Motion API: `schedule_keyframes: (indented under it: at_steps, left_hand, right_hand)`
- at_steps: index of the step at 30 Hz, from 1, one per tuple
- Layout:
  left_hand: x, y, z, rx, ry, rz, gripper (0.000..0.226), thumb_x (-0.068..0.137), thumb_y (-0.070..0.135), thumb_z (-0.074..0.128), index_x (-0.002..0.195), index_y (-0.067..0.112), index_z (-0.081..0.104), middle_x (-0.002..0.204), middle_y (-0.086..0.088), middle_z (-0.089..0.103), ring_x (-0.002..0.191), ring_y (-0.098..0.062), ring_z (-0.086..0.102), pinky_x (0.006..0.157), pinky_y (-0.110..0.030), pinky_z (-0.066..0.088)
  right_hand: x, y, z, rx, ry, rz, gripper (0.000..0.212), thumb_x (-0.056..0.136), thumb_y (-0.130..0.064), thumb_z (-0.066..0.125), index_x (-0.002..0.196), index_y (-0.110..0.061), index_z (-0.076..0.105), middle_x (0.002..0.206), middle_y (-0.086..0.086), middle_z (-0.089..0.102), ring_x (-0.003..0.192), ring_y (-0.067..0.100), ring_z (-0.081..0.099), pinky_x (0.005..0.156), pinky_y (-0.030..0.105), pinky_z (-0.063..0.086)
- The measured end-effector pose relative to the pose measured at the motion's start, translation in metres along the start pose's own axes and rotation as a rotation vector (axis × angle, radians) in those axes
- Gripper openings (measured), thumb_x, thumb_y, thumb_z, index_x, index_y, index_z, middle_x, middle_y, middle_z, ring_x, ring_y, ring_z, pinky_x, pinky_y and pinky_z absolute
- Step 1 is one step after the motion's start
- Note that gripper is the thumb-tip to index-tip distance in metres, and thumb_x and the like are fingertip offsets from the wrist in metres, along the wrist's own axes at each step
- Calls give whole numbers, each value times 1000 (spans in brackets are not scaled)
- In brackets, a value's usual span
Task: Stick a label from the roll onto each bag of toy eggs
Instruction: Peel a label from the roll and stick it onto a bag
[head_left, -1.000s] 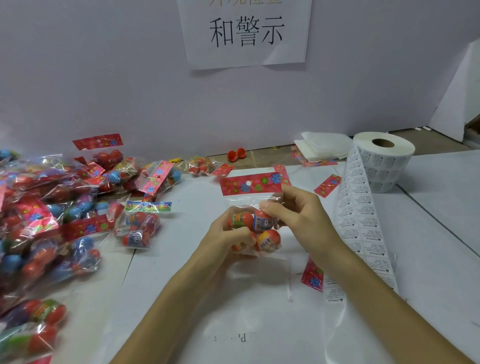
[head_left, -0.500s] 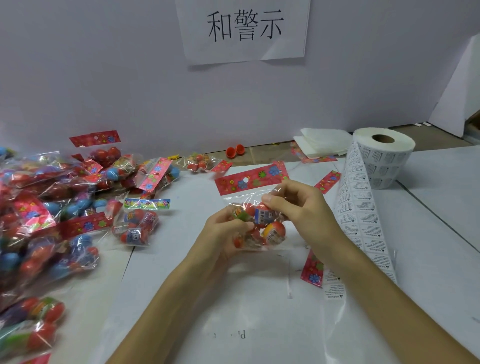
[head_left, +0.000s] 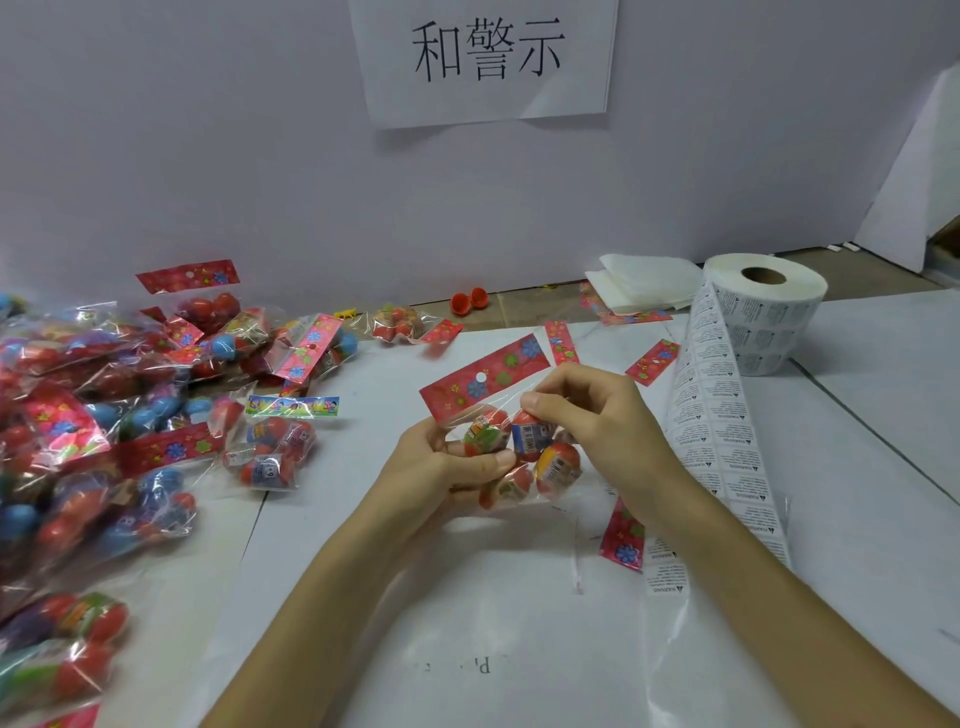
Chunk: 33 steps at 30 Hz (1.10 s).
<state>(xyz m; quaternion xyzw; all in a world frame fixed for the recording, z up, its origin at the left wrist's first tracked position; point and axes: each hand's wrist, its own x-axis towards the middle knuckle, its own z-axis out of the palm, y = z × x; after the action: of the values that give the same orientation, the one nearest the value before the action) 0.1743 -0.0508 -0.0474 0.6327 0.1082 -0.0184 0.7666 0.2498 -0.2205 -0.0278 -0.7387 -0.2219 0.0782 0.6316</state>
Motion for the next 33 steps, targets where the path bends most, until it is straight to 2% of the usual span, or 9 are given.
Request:
schedule_keyframes:
  at_steps: [4, 7, 9, 12, 15, 20, 25, 30, 33]
  left_hand:
    - [2, -4, 1, 70, 82, 49, 69, 65, 19, 88, 129, 11, 64, 112, -15, 77, 99, -37, 75, 96, -59, 57]
    - [1, -4, 2, 59, 52, 37, 63, 73, 38, 87, 127, 13, 66, 115, -14, 75, 98, -40, 75, 92, -55, 59]
    - [0, -1, 2, 25, 69, -1, 61, 79, 49, 82, 128, 17, 66, 116, -13, 74, 97, -42, 75, 87, -55, 60]
    - [2, 0, 0, 17, 143, 27, 40, 92, 36, 73, 124, 12, 69, 114, -14, 76, 100, -37, 75, 90, -58, 59]
    - [2, -1, 0, 44, 200, 59, 26, 97, 24, 67, 116, 7, 72, 109, -14, 78, 98, -29, 76, 91, -52, 60]
    - [3, -2, 3, 113, 226, 91, 25, 98, 24, 64, 112, 6, 74, 105, -11, 79, 99, -29, 76, 91, -47, 60]
    - [4, -3, 2, 178, 281, 159, 12, 96, 24, 66, 96, 19, 77, 95, -2, 81, 93, -21, 77, 86, -40, 61]
    - [4, -4, 5, 248, 332, 297, 11, 94, 19, 69, 96, 26, 78, 86, 10, 80, 82, -9, 77, 66, -19, 60]
    - [2, -3, 6, 276, 351, 360, 14, 92, 16, 72, 102, 21, 79, 90, 10, 80, 81, -10, 77, 64, -19, 59]
  right_hand:
    - [1, 0, 1, -15, 8, 20, 10, 91, -25, 73, 83, -18, 73, 85, 1, 70, 87, 19, 70, 77, 33, 60]
    - [2, 0, -1, -14, 20, 16, 11, 90, -22, 75, 82, -16, 72, 84, 3, 70, 84, 27, 71, 77, 39, 60]
    - [1, -1, -1, -30, 17, 15, 13, 91, -22, 73, 79, -18, 71, 84, 3, 69, 83, 21, 70, 75, 33, 59]
    - [1, -1, 0, -38, 1, 34, 13, 91, -21, 72, 79, -17, 71, 84, 3, 69, 81, 14, 69, 71, 27, 58]
    - [0, -1, 2, -50, -15, 53, 14, 91, -22, 72, 80, -14, 70, 83, 1, 70, 79, 12, 71, 69, 26, 60]
    - [1, 1, 1, -68, -39, 53, 14, 92, -21, 71, 79, -18, 69, 87, -1, 71, 86, 14, 71, 73, 27, 61]
    - [1, 1, 0, -45, -58, 63, 15, 90, -19, 73, 76, -17, 70, 77, -7, 72, 78, 3, 70, 61, 15, 54]
    - [1, 1, 1, -31, -46, 78, 12, 93, -22, 70, 90, -10, 72, 94, 4, 73, 88, 11, 72, 70, 25, 61]
    - [1, 1, 3, -26, -37, 96, 21, 94, -26, 69, 95, -5, 71, 96, 10, 72, 92, 20, 72, 80, 33, 62]
